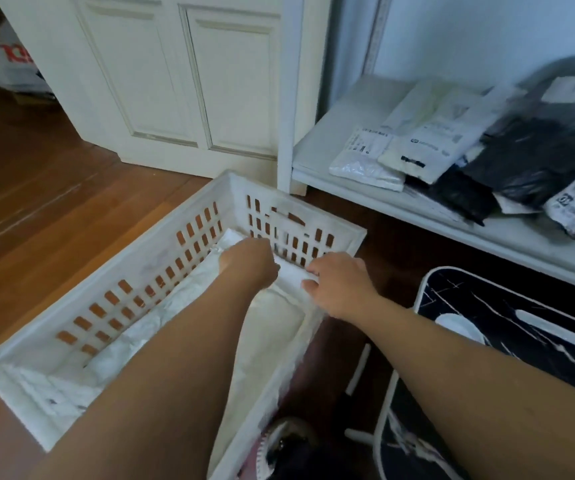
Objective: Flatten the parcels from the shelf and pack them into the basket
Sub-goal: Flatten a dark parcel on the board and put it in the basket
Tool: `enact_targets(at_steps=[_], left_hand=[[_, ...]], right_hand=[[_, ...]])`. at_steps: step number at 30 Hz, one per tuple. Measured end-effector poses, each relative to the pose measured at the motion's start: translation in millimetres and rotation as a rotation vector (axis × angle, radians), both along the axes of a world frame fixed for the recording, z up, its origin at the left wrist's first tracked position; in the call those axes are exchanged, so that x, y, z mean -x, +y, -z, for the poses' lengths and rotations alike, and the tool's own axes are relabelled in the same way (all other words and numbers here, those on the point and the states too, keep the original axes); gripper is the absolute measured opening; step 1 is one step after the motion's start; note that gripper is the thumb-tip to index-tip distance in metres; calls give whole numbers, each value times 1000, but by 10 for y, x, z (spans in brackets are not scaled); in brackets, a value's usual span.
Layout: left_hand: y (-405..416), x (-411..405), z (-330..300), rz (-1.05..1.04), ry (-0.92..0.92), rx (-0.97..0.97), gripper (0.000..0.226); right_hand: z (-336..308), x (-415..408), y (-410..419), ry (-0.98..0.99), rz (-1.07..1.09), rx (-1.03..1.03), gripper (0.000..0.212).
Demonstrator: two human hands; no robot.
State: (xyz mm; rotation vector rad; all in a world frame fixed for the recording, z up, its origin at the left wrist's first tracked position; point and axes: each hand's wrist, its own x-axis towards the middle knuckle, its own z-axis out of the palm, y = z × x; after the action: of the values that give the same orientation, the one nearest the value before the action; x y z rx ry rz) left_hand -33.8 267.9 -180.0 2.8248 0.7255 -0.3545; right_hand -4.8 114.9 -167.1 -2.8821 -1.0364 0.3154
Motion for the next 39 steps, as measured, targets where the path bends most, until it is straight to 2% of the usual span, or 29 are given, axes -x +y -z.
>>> enact_targets(at_steps=[3,6,9,12,15,19,22,25,27,29,32,34,36,39], left_hand=[[-322,-194,-495,94,-123,44,37],[-713,-304,-804,145,-220,211,49],[-1134,-373,-952,142,-271,419,48],[-1576,-520,-960,146,-281,527,42],[-2015,-753,-956,155,-293,670,33],[-2467,-1020,-902,156,-319,792,22],[-2616,-1113,-824,122,-320,872,20],[-2631,-1150,-800,84,-318,924,19],[-2597,-1171,-816,45,-307,946,21],[-2568,-1159,-836,1,-295,983,22],[-2559,-1095,-849,-71,-300,1074,25],[-2585,-1032,-857,-163,-314,1202,29],[-2629,-943,-857,-338,-309,1404,40],[-2683,-759,-784,-521,-247,1725,60]], right_hand=[[-291,-155,-454,-167,8,77,34],[-499,-232,-1052,-203,64,80,39],[-624,-287,-1671,-239,180,86,38],[-749,-353,-2237,-287,344,36,39],[-801,-508,-2693,-191,568,-138,38],[-811,-793,-3055,259,927,-787,16],[-825,-915,-3069,467,941,-1044,19],[-798,-1054,-2912,522,940,-1139,38],[-760,-1136,-2783,540,981,-1171,42],[-734,-1167,-2697,517,1041,-1212,40],[-718,-1117,-2709,453,1110,-1389,27],[-725,-1020,-2786,497,1134,-1533,22],[-718,-851,-2934,566,1100,-1591,19],[-630,-452,-3253,576,1003,-1440,26]])
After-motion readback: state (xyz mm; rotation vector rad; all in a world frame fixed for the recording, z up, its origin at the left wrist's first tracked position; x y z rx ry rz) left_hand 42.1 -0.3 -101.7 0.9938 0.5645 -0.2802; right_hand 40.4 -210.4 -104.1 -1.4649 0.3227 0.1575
